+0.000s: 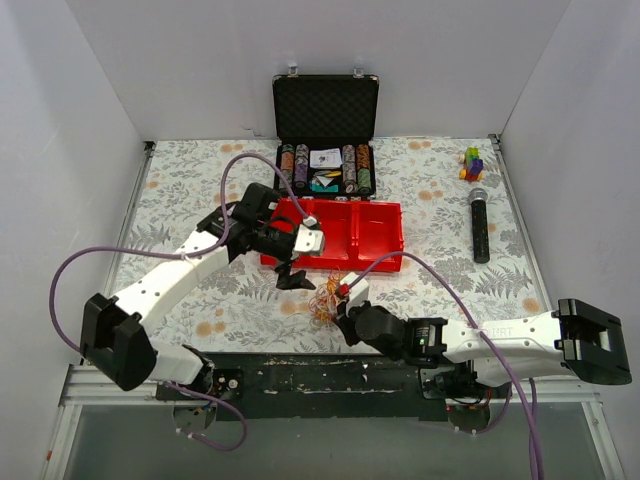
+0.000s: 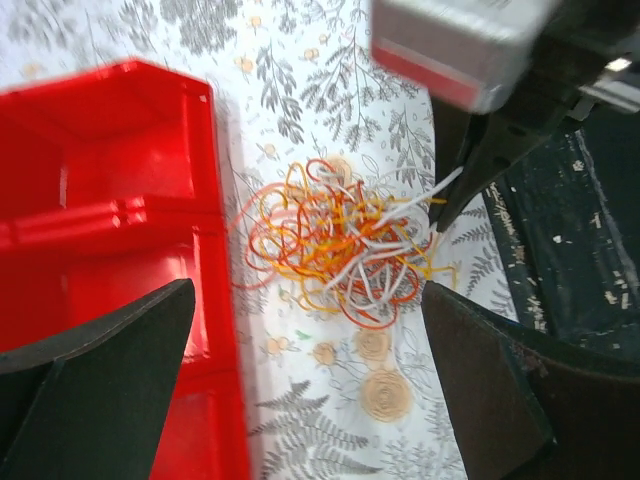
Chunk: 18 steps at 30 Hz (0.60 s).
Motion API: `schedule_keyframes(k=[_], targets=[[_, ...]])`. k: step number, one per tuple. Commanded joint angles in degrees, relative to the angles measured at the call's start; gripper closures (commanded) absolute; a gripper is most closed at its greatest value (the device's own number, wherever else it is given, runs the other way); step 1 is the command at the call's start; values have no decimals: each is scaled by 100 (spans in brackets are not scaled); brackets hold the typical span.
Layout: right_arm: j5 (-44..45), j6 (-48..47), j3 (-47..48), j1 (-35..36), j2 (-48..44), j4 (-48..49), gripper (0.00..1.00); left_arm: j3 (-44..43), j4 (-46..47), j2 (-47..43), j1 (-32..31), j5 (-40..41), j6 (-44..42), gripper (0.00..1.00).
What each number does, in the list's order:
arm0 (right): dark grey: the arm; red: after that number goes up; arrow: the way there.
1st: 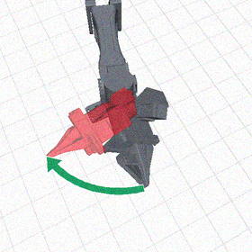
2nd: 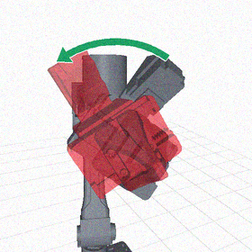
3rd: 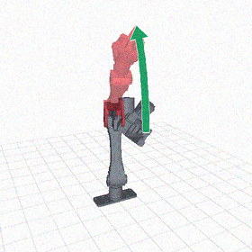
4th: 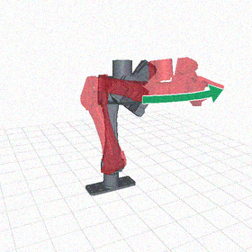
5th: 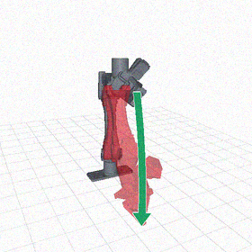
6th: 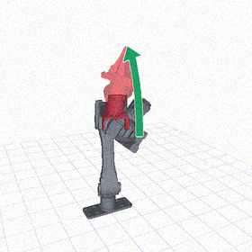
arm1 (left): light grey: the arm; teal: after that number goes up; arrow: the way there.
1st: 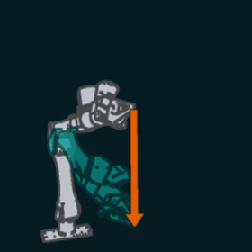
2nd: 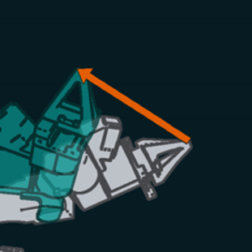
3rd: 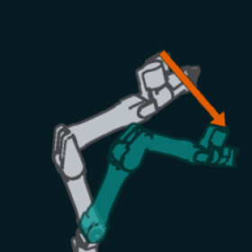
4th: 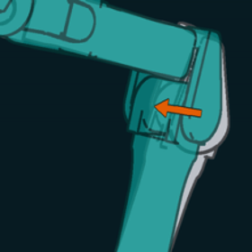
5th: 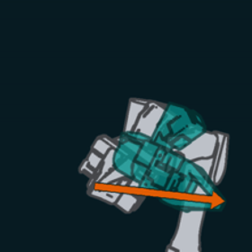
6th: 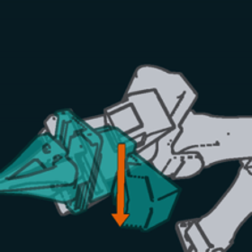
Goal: Untangle the cables
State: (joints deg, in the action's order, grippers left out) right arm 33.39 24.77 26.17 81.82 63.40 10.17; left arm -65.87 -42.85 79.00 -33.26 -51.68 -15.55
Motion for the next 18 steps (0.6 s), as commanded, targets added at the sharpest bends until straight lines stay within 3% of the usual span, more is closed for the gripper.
schedule_keyframes(k=[1, 3, 8, 12, 14, 18], targets=[[-385, -289, 274, 36, -143, 529, 99, 162, 200, -570, -365, 237, -1018, 2], [-429, -333, 300, 36, -170, 547, 99, 127, -196, -483, -514, 255, -1343, 5], [-456, -438, 458, 36, -231, 380, 99, 495, 215, -465, -840, 465, -1126, 21], [-394, -447, 424, 36, -380, 380, 99, 426, -161, -228, -876, 510, -1222, 29], [-377, -430, 389, 36, -407, 406, 99, 417, -145, -201, -893, 510, -1188, 37], [-403, -395, 380, 36, -346, 415, 99, 408, 57, -201, -937, 501, -968, 63]])
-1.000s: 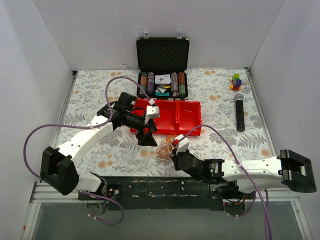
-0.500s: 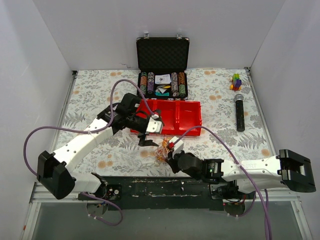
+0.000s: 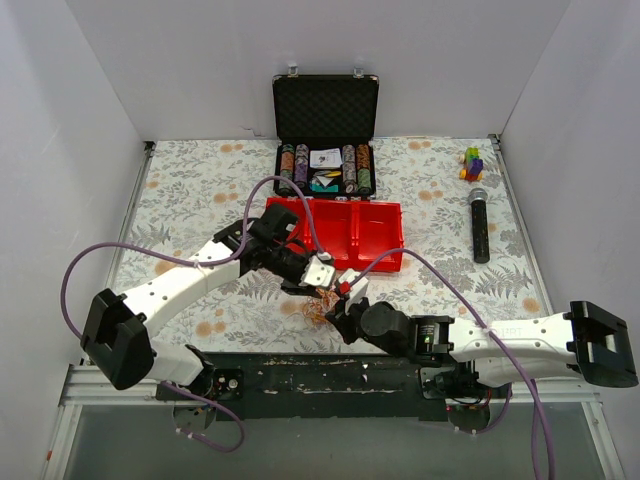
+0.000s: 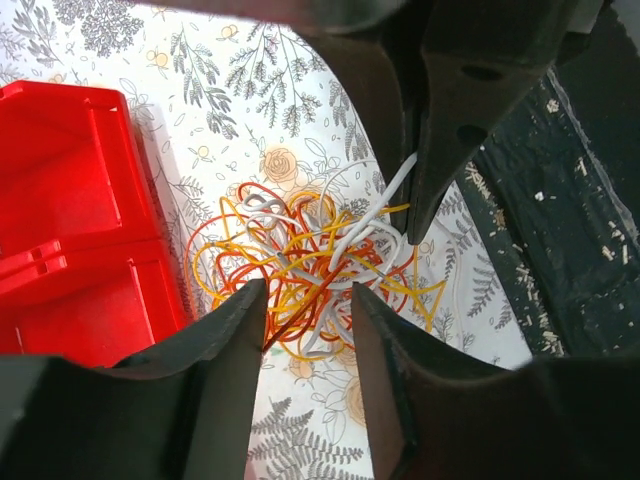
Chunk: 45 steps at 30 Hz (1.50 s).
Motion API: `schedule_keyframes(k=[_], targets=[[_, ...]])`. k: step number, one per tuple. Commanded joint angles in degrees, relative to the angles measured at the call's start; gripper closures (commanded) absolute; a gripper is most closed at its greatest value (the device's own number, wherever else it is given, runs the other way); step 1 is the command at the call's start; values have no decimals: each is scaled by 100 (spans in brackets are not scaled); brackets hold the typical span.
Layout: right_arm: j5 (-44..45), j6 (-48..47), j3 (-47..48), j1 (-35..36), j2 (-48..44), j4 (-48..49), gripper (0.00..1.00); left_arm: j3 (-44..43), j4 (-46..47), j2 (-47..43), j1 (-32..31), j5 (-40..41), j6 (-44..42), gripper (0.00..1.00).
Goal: Untangle the cables
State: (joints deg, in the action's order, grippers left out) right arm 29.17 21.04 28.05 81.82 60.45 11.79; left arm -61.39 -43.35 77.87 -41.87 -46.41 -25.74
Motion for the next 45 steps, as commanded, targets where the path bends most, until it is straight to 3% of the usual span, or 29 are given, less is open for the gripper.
schedule_keyframes(k=[1, 2, 3, 9, 10, 12, 18, 22, 26, 32, 38, 45], targets=[[1, -12, 183, 36, -24, 253, 99, -40, 134, -79, -93, -8, 103, 71], [1, 5, 174, 36, -7, 262, 99, -66, 160, -79, -94, 18, 165, 79], [1, 14, 157, 36, 11, 262, 99, -75, 221, -87, -120, 44, 313, 80], [36, 32, 95, 36, 2, 280, 99, -93, 248, -166, -129, 62, 429, 79], [45, 41, 95, 36, 2, 280, 99, -93, 257, -184, -129, 62, 473, 82], [63, 50, 69, 27, 2, 280, 99, -102, 275, -202, -137, 106, 499, 100], [255, 190, -28, 27, -15, 184, 99, -383, 415, -394, -120, 615, 1096, 100], [616, 479, -212, 27, -85, -80, 99, -497, 976, -833, -15, 1194, 1983, 100], [879, 822, -554, 18, -392, -151, 99, -506, 1549, -1439, 432, 1863, 2977, 100], [1170, 1358, -880, -35, -814, -510, 99, -287, 1733, -2327, 926, 2442, 3084, 100], [1425, 1947, -1117, -35, -1227, -1170, 99, 179, 3182, -2873, 1337, 4999, 2908, 100], [1583, 2624, -1197, -35, -1518, -2206, 99, -618, 3570, -2339, 3095, 4668, 3995, 100]])
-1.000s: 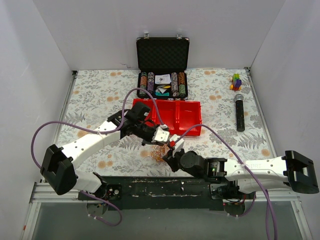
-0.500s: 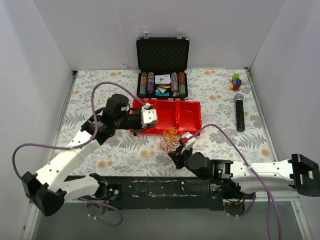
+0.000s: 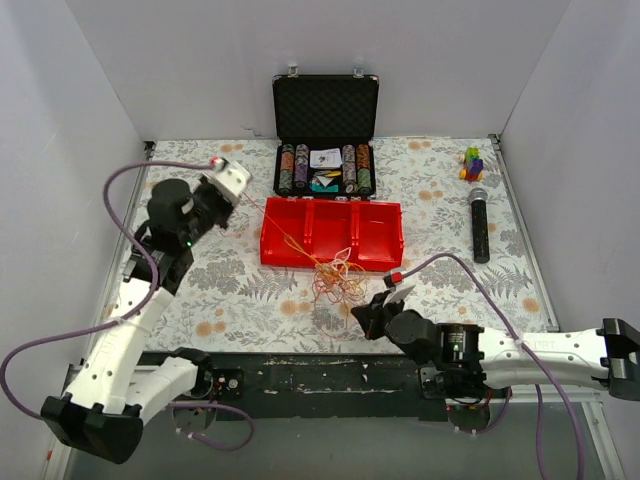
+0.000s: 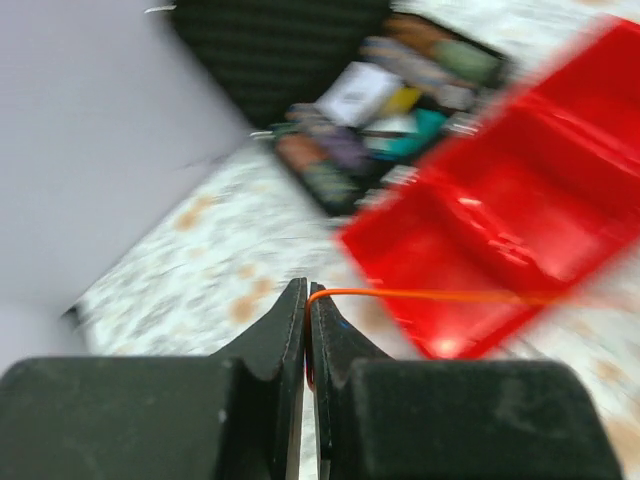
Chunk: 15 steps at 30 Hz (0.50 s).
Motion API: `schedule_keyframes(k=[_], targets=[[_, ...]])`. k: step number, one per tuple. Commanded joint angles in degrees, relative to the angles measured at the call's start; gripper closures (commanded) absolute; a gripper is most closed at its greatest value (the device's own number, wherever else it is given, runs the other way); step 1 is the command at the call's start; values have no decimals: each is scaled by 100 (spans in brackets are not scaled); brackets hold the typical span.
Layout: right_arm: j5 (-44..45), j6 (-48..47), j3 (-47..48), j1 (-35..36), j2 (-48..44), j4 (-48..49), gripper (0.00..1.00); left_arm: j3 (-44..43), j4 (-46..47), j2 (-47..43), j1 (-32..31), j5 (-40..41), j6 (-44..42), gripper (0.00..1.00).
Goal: Untangle the cables
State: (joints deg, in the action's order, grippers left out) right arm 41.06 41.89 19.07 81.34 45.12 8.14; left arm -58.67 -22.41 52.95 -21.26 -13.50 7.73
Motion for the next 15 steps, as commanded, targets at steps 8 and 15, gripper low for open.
schedule_keyframes(k=[8, 15], targets=[[543, 1128, -184, 13, -4, -2641, 99, -1989, 1459, 1103, 3152, 410, 2381, 100], [632, 1744, -184, 13, -100, -3355, 99, -2946, 1494, 1823, 4497, -161, 3795, 100]])
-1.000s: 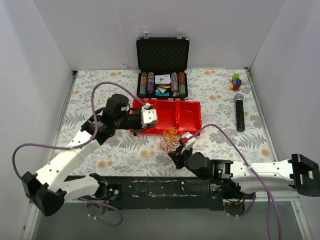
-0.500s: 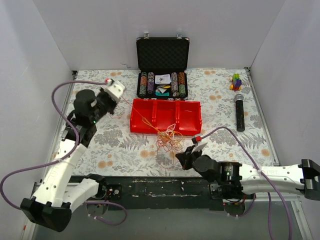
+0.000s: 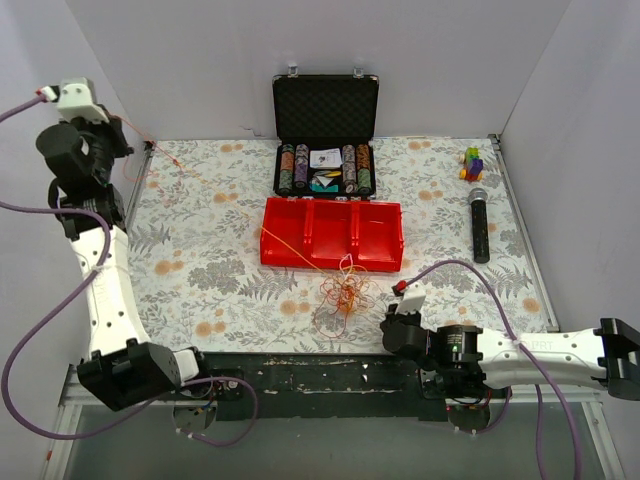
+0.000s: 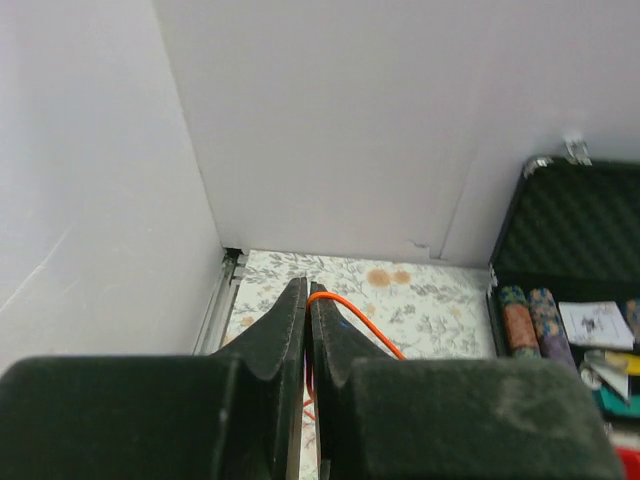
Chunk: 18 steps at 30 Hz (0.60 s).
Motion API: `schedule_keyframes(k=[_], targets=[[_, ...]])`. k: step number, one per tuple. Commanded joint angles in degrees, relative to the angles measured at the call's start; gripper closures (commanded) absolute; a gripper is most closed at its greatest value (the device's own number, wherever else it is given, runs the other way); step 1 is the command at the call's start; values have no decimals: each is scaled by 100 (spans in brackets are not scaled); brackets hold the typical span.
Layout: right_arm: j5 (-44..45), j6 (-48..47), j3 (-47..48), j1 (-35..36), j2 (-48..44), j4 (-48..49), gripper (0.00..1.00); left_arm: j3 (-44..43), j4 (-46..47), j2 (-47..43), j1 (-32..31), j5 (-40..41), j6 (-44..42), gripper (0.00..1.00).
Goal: Untangle the cables
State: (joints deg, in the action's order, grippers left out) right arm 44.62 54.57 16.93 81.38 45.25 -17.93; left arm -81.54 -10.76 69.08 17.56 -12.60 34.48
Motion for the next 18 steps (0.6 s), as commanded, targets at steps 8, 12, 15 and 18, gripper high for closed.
schedule_keyframes(k=[8, 12, 15, 18], targets=[[416, 370, 275, 9, 88, -676, 99, -1092, 1040, 53, 714, -1869, 2211, 100], [285, 626, 355, 9, 448, -853, 99, -1758, 1041, 324, 714, -1901, 2257, 100], [-23, -179, 259, 9, 493, 23, 99, -2120, 1015, 562, 714, -3628, 2370, 100], [-94, -762, 494, 18, 624, 606, 99, -1885, 1401, 449, 714, -4504, 2703, 100]])
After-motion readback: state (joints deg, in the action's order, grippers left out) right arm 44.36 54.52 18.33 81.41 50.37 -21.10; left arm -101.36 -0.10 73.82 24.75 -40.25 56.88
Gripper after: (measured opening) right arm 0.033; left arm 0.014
